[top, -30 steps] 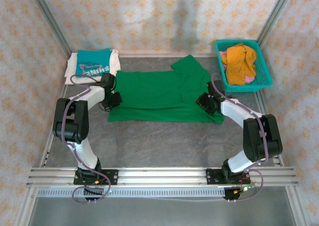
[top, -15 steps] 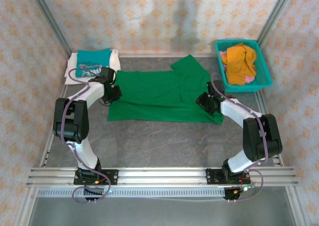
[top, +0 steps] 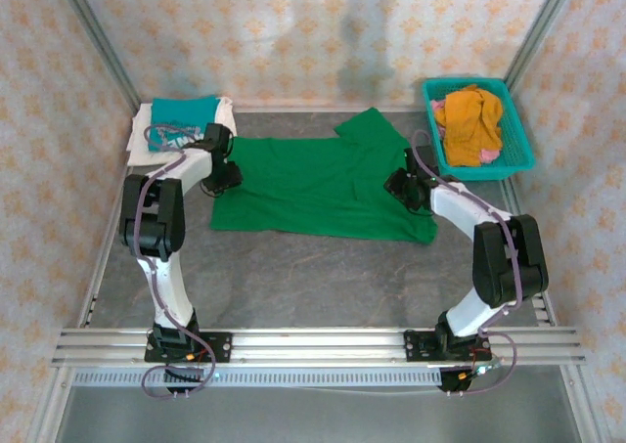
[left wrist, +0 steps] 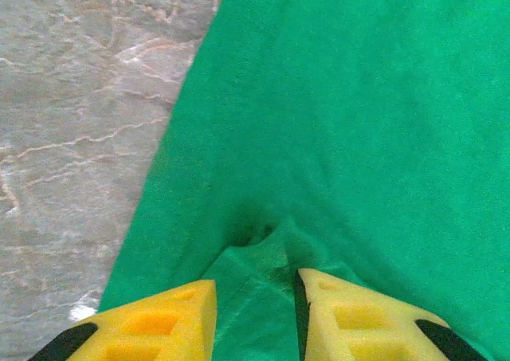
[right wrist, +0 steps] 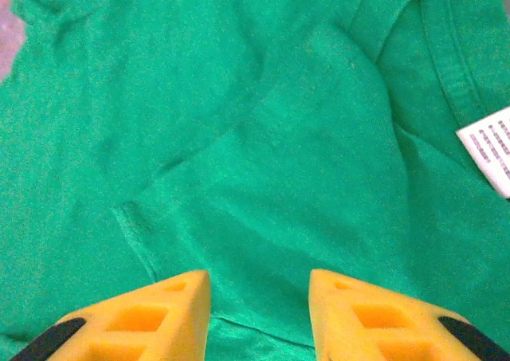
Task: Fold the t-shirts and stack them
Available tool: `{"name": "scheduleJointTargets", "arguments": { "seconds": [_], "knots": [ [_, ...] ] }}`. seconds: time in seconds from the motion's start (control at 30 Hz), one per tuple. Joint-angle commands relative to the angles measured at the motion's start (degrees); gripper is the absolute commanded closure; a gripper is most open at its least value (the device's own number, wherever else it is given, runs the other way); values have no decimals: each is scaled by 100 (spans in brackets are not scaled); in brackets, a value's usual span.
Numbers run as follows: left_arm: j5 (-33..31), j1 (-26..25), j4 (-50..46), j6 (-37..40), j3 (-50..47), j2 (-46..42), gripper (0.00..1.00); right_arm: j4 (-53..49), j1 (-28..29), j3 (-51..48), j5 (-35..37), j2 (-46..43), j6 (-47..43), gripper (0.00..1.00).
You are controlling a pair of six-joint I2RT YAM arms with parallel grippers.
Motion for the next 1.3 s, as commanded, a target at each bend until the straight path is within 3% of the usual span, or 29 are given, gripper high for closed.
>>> {"name": "scheduleJointTargets", "arguments": {
  "seconds": [0.0, 0.2, 0.3, 0.6, 0.8, 1.07, 1.27],
  "knots": [
    [-499, 46, -81, -2, -150, -390, 68, -155, 27, 232, 206, -84, -218, 62],
    [-475, -123, 26, 44, -762, -1218, 62, -360, 157, 432, -220, 205, -422, 63],
    [-30, -193, 228, -8, -1209, -1422, 62, -492, 350, 405, -188, 245, -453, 65],
    [447, -176, 733, -1, -2094, -1076, 74, -393, 536, 68, -145, 614, -240, 69],
    [450, -47, 701, -45, -2337, -1164, 100, -112, 288, -119, -44, 840, 145, 68],
    [526, 285, 430, -43, -2959, -1661, 100, -36, -159, -351, 262, 848, 291, 68],
    [369, 343, 343, -39, -3284, -1954, 100, -98, -280, -333, 26, 559, 301, 65]
  ]
}}
